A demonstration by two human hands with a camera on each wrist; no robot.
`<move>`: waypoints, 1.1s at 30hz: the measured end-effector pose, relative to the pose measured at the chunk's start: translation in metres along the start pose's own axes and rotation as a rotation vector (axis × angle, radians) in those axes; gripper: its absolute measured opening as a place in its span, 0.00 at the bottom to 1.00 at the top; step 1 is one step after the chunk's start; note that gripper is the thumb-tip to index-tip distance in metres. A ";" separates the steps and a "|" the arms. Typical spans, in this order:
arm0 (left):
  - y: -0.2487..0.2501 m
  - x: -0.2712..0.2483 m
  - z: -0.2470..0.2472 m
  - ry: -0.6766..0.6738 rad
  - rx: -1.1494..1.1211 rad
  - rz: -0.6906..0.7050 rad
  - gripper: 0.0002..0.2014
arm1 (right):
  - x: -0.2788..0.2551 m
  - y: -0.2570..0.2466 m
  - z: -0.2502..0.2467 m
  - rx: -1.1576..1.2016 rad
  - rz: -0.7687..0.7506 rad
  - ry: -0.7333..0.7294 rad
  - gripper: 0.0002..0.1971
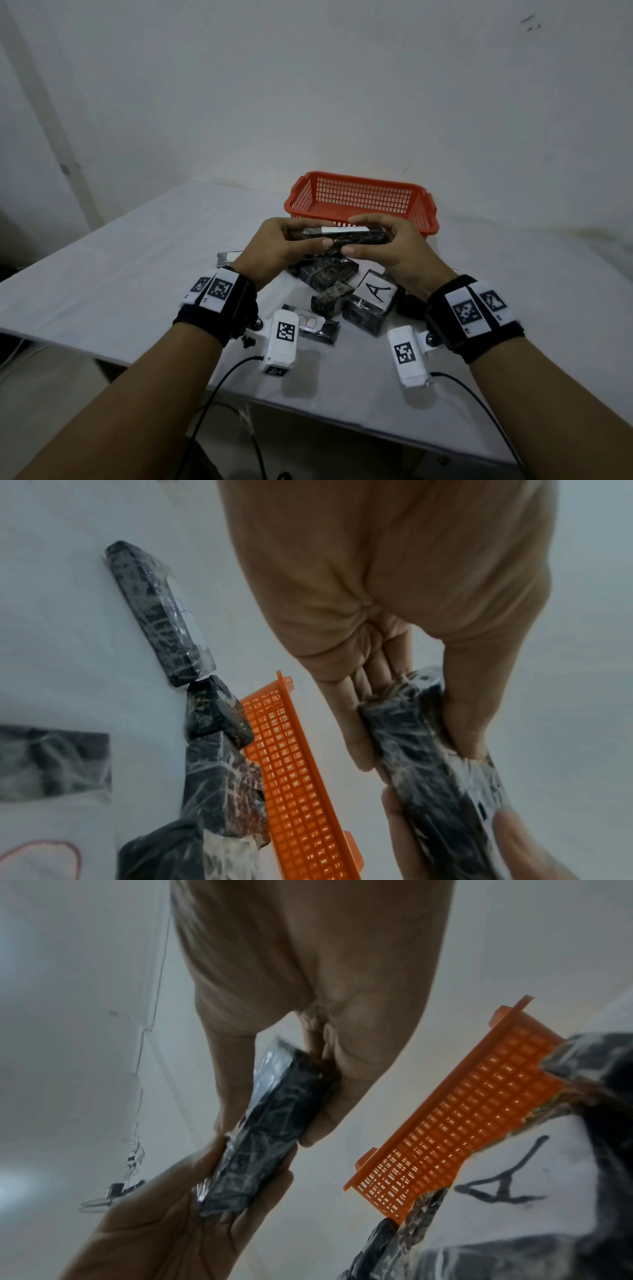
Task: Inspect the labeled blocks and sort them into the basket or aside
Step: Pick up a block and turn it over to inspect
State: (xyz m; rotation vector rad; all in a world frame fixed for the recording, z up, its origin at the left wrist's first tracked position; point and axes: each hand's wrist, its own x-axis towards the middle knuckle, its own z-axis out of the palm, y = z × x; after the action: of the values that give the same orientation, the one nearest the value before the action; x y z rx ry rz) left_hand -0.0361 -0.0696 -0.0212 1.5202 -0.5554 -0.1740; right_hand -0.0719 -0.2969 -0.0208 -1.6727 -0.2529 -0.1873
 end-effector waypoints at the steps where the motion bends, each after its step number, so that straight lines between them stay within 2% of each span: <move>1: 0.000 0.000 -0.001 0.002 -0.013 -0.007 0.17 | -0.002 0.001 -0.002 0.013 0.014 -0.009 0.26; 6: 0.000 -0.003 -0.002 -0.022 -0.017 -0.013 0.22 | -0.003 0.002 -0.006 -0.010 0.018 0.015 0.26; 10: 0.001 -0.001 -0.004 0.026 0.025 0.004 0.20 | -0.005 0.000 -0.004 0.014 0.005 0.002 0.27; 16: 0.006 -0.001 -0.001 -0.005 0.054 0.013 0.25 | -0.006 -0.004 0.002 -0.010 -0.052 0.070 0.23; 20: 0.005 -0.001 -0.002 0.026 0.061 0.020 0.23 | -0.008 -0.004 0.001 -0.029 -0.052 0.047 0.24; 27: 0.007 0.000 0.000 0.005 0.091 0.032 0.25 | -0.010 -0.007 0.000 -0.081 -0.064 0.058 0.24; 31: 0.008 -0.001 0.000 0.022 0.089 0.059 0.26 | -0.011 -0.009 0.001 -0.001 0.049 0.015 0.32; 33: 0.008 -0.002 0.000 0.029 0.087 0.068 0.26 | -0.012 -0.012 0.002 0.121 0.149 -0.052 0.29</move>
State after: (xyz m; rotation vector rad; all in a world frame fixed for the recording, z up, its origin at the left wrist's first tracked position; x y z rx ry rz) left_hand -0.0396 -0.0683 -0.0135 1.5838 -0.5971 -0.0757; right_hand -0.0868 -0.2940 -0.0130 -1.5707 -0.1743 -0.0168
